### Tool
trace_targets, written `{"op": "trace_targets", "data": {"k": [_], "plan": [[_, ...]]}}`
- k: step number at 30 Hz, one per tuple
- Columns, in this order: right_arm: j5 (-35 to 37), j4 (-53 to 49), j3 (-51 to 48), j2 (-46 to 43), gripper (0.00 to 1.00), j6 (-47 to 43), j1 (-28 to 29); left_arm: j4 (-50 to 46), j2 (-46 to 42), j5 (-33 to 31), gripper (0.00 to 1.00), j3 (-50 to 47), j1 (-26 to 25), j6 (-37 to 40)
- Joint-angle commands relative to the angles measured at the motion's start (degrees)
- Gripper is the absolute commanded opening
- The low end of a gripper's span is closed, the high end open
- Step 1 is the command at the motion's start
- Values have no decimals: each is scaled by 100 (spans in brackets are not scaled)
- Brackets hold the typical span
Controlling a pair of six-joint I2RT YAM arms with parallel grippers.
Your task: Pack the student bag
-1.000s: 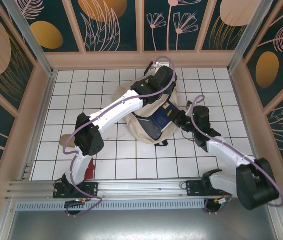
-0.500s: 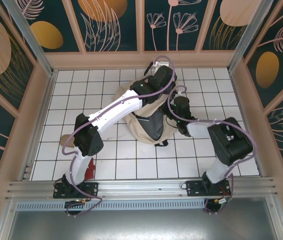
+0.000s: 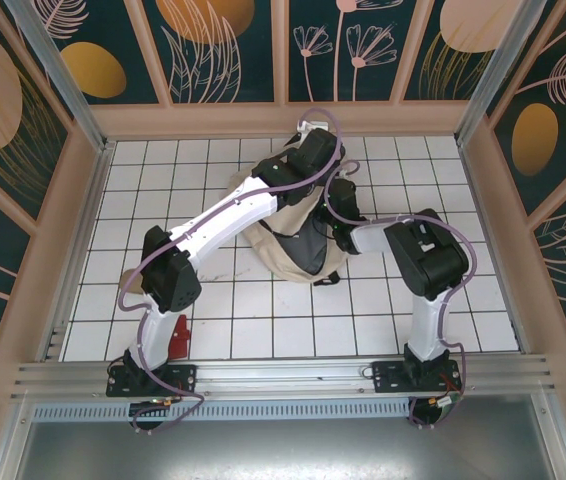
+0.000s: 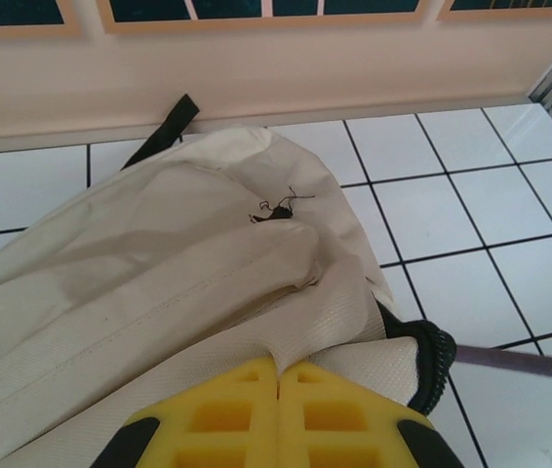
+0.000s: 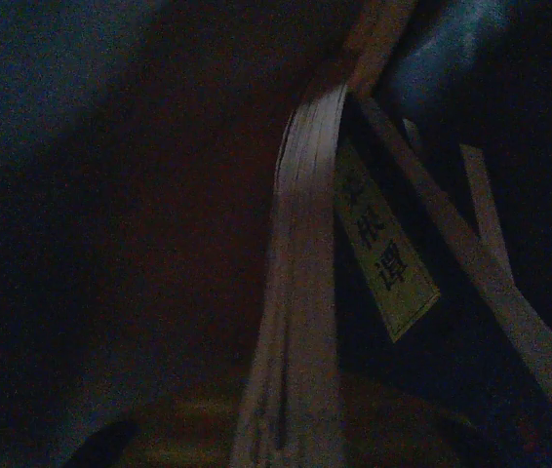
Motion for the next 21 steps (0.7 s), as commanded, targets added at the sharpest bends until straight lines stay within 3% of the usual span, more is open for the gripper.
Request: {"op": "trace_targets", "data": {"k": [1, 5, 13, 17, 21], "plan": [[-7, -370, 122, 20, 47, 194, -29, 267, -473, 29, 0, -19, -91, 102], [-258, -649, -128, -528, 59, 71, -121, 302, -497, 3, 0, -71, -57, 76], [-1375, -1138, -1145, -1804, 62, 10, -544, 399, -492, 19, 0, -100, 4, 58], [-1638, -1825, -1542, -2426, 63, -174, -673, 434, -456, 73, 0, -77, 41, 50], [-1677, -3050, -1695, -3060, 62, -1044, -863, 399, -529, 83, 0, -224, 67, 91]]}}
